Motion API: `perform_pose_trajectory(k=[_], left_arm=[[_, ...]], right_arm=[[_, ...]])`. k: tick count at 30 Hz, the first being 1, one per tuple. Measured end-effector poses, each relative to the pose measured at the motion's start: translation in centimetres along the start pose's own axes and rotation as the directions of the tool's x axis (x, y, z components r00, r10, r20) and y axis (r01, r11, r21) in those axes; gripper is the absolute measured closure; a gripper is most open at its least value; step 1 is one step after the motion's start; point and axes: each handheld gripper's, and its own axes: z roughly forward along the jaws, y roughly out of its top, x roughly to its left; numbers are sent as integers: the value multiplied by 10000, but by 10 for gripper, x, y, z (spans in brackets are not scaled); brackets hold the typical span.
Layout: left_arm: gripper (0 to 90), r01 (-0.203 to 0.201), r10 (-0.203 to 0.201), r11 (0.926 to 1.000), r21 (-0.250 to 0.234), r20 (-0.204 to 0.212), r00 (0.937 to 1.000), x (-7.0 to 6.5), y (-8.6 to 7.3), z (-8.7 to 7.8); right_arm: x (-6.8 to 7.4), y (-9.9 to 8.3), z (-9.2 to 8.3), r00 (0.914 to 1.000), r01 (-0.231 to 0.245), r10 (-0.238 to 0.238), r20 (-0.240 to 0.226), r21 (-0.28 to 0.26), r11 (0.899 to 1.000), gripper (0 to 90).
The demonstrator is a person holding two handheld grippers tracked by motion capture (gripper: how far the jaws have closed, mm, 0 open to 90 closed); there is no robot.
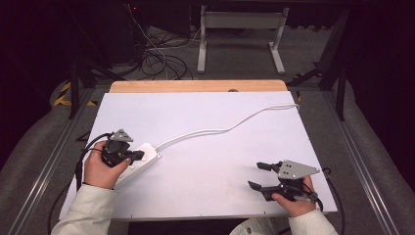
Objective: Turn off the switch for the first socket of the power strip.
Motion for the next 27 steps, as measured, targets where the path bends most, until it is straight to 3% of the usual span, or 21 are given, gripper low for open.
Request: perform_pose_trajectory(k=[16,27], left_arm=[[900,5,23,9958,914,-313,9995,5,4,21],[900,13,29,9946,1042,-399,9992,6,4,26]], right_arm=[[0,0,1,10000,-3,4,-60,24,10000,298],[0,-1,1,10000,-16,16,-85,26,10000,296]])
